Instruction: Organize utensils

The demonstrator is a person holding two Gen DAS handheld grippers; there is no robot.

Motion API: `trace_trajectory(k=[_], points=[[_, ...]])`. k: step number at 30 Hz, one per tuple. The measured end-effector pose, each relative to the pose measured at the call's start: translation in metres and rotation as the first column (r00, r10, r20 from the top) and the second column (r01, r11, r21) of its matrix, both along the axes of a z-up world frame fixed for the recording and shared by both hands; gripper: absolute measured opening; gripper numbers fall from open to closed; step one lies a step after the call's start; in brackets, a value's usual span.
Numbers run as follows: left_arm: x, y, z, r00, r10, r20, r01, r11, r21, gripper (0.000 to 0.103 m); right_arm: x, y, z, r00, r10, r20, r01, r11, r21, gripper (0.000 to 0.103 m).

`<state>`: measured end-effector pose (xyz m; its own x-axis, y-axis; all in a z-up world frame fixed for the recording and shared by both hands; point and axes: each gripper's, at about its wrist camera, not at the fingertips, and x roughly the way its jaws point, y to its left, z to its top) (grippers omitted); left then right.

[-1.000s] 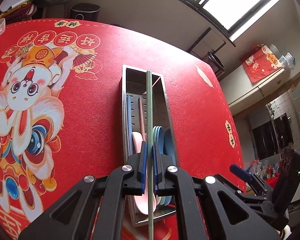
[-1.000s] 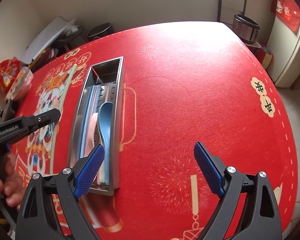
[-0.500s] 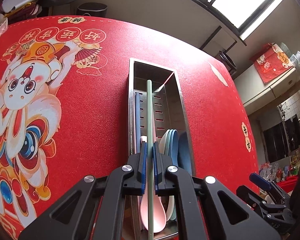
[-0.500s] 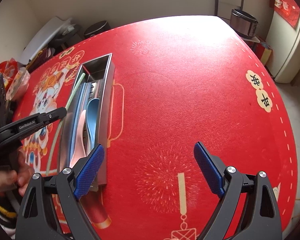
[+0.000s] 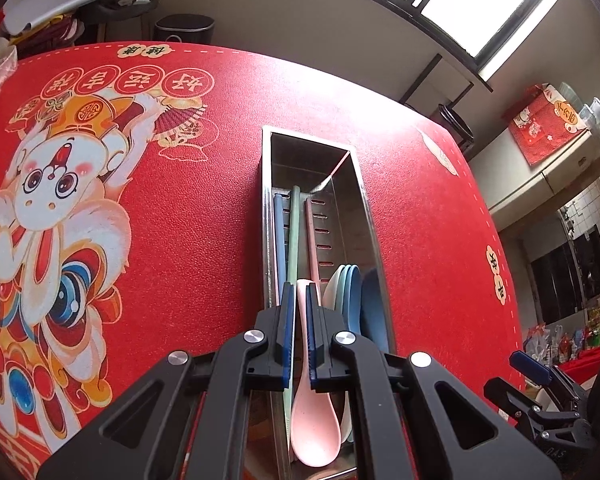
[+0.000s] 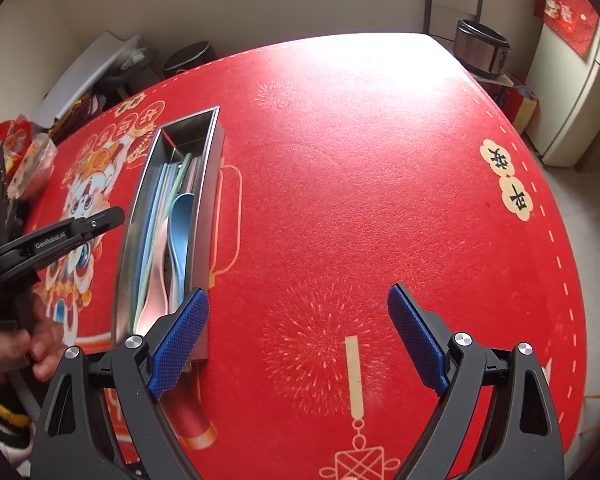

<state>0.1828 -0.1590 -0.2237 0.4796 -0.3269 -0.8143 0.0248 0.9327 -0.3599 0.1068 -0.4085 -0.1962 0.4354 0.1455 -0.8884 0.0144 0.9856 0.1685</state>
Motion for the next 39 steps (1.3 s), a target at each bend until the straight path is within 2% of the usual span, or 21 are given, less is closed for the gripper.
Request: trace_trajectory(k=[10,16,19,22,25,27,32,39], points=[[-0.022,0.030,0.042,0.997,-0.035,0.068,0.026,0.992,0.121,0.007,0.004,0.008,0.030,0.997,-0.034,0.073,0.035,0.999,-0.014,0.088],[-0.041,0.065,0.084,0.991,-0.036,0.131,0.012,0.984,0.178,0.018,0.001,0.025,0.070,0.987,-0.051,0.150,0.059,0.997,-0.046,0.088],[-0.054,0.082,0.113,0.982,-0.043,0.183,0.006,0.980,0.201,0.029,-0.007,0.038,0.098,0.977,-0.058,0.205,0.075,0.994,-0.078,0.088],[-0.070,0.097,0.146,0.966,-0.062,0.251,0.008,0.977,0.213,0.047,-0.020,0.050,0.127,0.959,-0.073,0.275,0.106,0.989,-0.107,0.088],[-0.089,0.109,0.178,0.945,-0.079,0.318,0.012,0.979,0.205,0.068,-0.035,0.061,0.154,0.931,-0.105,0.349,0.161,0.977,-0.136,0.088],[-0.102,0.116,0.197,0.926,-0.083,0.368,0.003,0.977,0.213,0.089,-0.046,0.066,0.169,0.913,-0.131,0.387,0.200,0.969,-0.145,0.088],[-0.122,0.131,0.230,0.891,-0.061,0.450,-0.038,0.978,0.207,0.097,-0.072,0.080,0.193,0.873,-0.183,0.452,0.280,0.947,-0.158,0.088],[-0.129,0.143,0.244,0.870,-0.055,0.490,-0.049,0.979,0.198,0.097,-0.100,0.100,0.216,0.824,-0.181,0.536,0.335,0.920,-0.204,0.088]])
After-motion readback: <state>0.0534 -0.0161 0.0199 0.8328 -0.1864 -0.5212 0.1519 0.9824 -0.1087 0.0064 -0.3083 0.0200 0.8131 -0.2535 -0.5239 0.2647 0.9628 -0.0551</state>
